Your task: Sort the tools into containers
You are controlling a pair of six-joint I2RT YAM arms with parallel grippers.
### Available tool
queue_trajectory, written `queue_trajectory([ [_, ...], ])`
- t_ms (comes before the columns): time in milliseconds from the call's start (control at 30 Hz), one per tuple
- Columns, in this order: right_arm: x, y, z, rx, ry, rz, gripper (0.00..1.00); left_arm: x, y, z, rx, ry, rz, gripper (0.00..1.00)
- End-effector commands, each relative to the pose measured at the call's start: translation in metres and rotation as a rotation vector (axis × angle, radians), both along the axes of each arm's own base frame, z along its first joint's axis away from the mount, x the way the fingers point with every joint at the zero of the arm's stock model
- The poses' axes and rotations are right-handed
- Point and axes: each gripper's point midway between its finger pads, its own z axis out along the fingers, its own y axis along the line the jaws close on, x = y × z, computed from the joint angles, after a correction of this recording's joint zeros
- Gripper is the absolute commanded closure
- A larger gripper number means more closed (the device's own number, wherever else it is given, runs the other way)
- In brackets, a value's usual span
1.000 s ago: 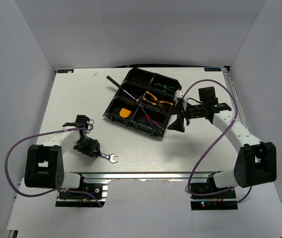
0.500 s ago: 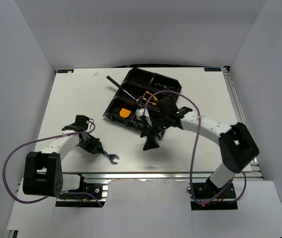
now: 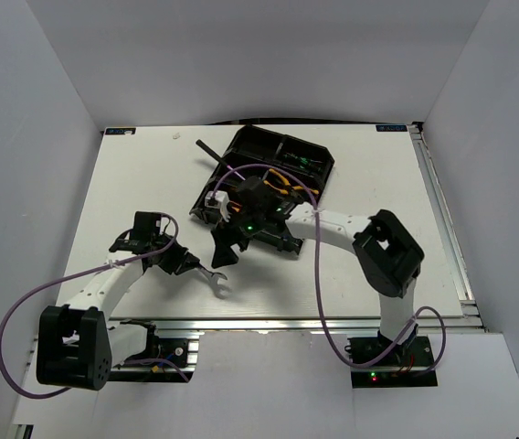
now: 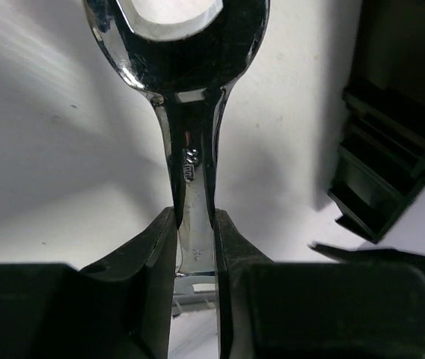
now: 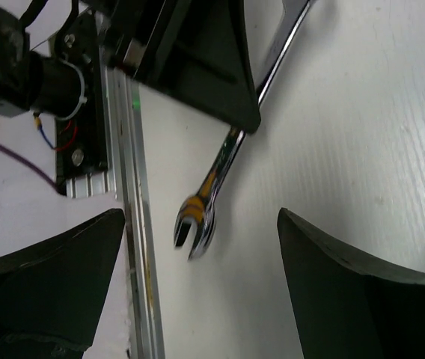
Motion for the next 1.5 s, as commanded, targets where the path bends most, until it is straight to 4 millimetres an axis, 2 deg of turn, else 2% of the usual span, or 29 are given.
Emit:
queue_trajectory([
  [0,0.012,0.027,0.004,0.019,0.007,-0.072,0.11,0.016,-0.019,0.032,-0.094,-0.131,-0.064,1.00],
  [200,0.022,0.033,-0.008,-0.012,0.001,-0.098,0.11,0.024,-0.029,0.056,-0.141,-0.201,-0.097,1.00],
  [267,0.025,0.035,-0.004,0.003,-0.024,-0.084,0.11,0.027,-0.030,0.061,-0.141,-0.222,-0.107,1.00],
  [400,0.032,0.033,0.020,0.053,-0.076,-0.059,0.11,0.032,-0.032,0.068,-0.147,-0.246,-0.119,1.00],
  [533,0.036,0.030,0.030,0.071,-0.090,-0.039,0.12,0.042,-0.035,0.080,-0.157,-0.280,-0.137,1.00],
  [567,0.038,0.028,0.039,0.090,-0.114,-0.032,0.12,0.044,-0.036,0.084,-0.156,-0.292,-0.145,1.00],
  [633,0.048,0.018,0.051,0.119,-0.170,-0.017,0.13,0.052,-0.038,0.096,-0.155,-0.326,-0.157,1.00],
  [667,0.052,0.011,0.068,0.156,-0.257,0.019,0.13,0.055,-0.038,0.101,-0.154,-0.343,-0.163,1.00],
  [767,0.075,-0.023,0.101,0.206,-0.376,0.055,0.12,0.072,-0.041,0.131,-0.145,-0.429,-0.194,1.00],
  [800,0.097,-0.042,0.112,0.224,-0.451,0.041,0.12,0.076,-0.042,0.139,-0.144,-0.453,-0.204,1.00],
  [833,0.107,-0.055,0.121,0.236,-0.486,0.029,0.12,0.083,-0.044,0.145,-0.139,-0.477,-0.219,1.00],
  [867,0.110,-0.068,0.141,0.276,-0.529,0.031,0.12,0.092,-0.046,0.163,-0.143,-0.521,-0.223,1.00],
  [900,0.132,-0.091,0.149,0.277,-0.571,-0.022,0.11,0.099,-0.048,0.171,-0.140,-0.552,-0.238,1.00],
  [933,0.138,-0.103,0.164,0.293,-0.613,-0.046,0.11,0.108,-0.050,0.171,-0.138,-0.553,-0.244,1.00],
  [967,0.152,-0.122,0.171,0.299,-0.641,-0.082,0.11,0.119,-0.051,0.186,-0.137,-0.592,-0.246,1.00],
  [1033,0.162,-0.145,0.181,0.296,-0.683,-0.129,0.11,0.145,-0.055,0.196,-0.141,-0.624,-0.245,1.00],
  [1067,0.165,-0.151,0.180,0.288,-0.685,-0.143,0.11,0.151,-0.056,0.186,-0.144,-0.602,-0.241,1.00],
  [1100,0.165,-0.157,0.173,0.275,-0.675,-0.155,0.11,0.166,-0.059,0.204,-0.146,-0.656,-0.244,1.00],
  [1133,0.165,-0.164,0.172,0.269,-0.672,-0.171,0.11,0.182,-0.062,0.189,-0.146,-0.624,-0.237,1.00],
  [1167,0.165,-0.168,0.169,0.263,-0.665,-0.183,0.11,0.193,-0.064,0.191,-0.146,-0.632,-0.237,1.00],
  [1200,0.167,-0.176,0.164,0.255,-0.658,-0.202,0.11,0.209,-0.071,0.210,-0.148,-0.687,-0.242,1.00],
  [1233,0.162,-0.182,0.156,0.244,-0.639,-0.213,0.11,0.222,-0.073,0.211,-0.145,-0.693,-0.239,1.00],
  [1267,0.161,-0.188,0.153,0.238,-0.635,-0.224,0.11,0.238,-0.082,0.193,-0.146,-0.657,-0.247,1.00],
  [1300,0.158,-0.192,0.149,0.234,-0.626,-0.228,0.10,0.255,-0.087,0.215,-0.144,-0.713,-0.250,1.00],
  [1333,0.151,-0.198,0.143,0.229,-0.610,-0.226,0.11,0.267,-0.092,0.215,-0.143,-0.718,-0.253,1.00],
  [1367,0.150,-0.207,0.143,0.240,-0.613,-0.219,0.11,0.283,-0.099,0.194,-0.136,-0.684,-0.249,1.00],
  [1400,0.147,-0.212,0.140,0.241,-0.601,-0.224,0.11,0.293,-0.102,0.193,-0.133,-0.688,-0.246,1.00],
  [1433,0.145,-0.219,0.141,0.242,-0.599,-0.234,0.11,0.308,-0.105,0.212,-0.132,-0.739,-0.244,1.00],
  [1467,0.145,-0.231,0.134,0.238,-0.583,-0.252,0.11,0.318,-0.108,0.212,-0.130,-0.747,-0.240,1.00],
])
